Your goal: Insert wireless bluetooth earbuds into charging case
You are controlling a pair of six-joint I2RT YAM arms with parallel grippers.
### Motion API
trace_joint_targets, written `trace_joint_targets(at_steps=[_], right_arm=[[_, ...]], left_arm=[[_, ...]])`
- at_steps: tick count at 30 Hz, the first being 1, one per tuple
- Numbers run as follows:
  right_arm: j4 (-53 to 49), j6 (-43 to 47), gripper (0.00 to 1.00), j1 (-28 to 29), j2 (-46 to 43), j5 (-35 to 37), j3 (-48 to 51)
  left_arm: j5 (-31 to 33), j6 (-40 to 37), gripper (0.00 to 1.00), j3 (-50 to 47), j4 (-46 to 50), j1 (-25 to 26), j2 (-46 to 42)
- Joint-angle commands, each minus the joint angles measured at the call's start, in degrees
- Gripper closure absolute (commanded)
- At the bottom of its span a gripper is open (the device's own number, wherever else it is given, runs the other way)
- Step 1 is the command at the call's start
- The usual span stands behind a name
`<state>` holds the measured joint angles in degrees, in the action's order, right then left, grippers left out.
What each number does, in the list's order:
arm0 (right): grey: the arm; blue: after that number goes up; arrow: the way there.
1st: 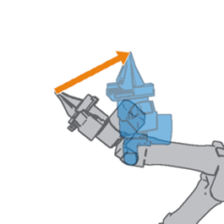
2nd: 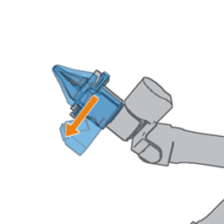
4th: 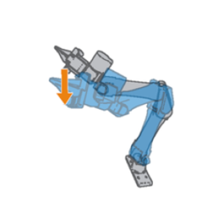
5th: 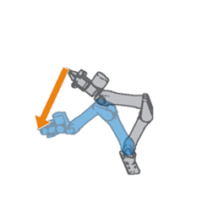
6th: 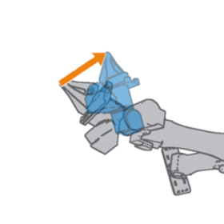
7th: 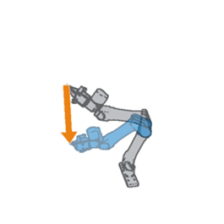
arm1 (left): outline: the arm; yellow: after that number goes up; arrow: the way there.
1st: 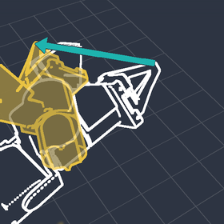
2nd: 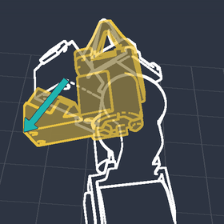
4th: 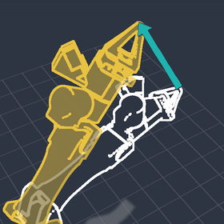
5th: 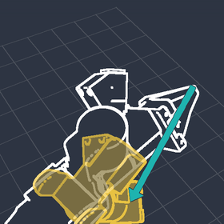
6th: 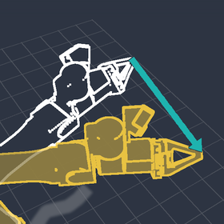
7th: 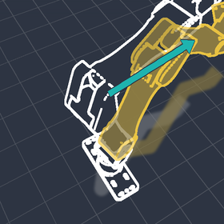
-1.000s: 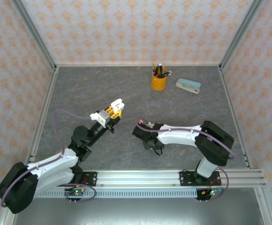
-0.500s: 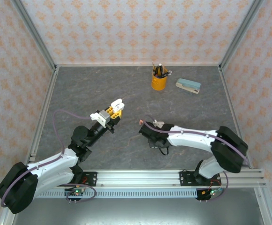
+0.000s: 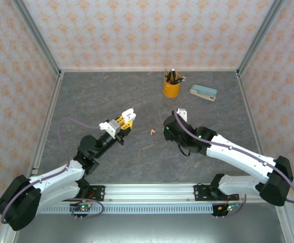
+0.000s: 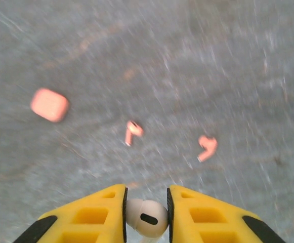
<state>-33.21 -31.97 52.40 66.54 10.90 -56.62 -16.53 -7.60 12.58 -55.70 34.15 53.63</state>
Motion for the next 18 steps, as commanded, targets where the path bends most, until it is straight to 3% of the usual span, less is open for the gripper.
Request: trace_joint_targets(at_steps=[1,8,18], right_arm=[[3.0,8.7,0.75,-0.3,-0.4,3.5,-7.2],[8.5,19.1,0.75,-0.4,3.2,-0.3,-16.6],[17.6,26.1,0.75,-0.4,3.8,-6.8,-16.5]], left_arm=[[-2.7,-0.6,1.0,1.7,-0.3,0.5,0.0],[-7.3,-0.6,1.0,4.1,-1.1,0.5,2.9],[-11.2,0.8,1.0,8.9,-6.0,0.5,9.0]])
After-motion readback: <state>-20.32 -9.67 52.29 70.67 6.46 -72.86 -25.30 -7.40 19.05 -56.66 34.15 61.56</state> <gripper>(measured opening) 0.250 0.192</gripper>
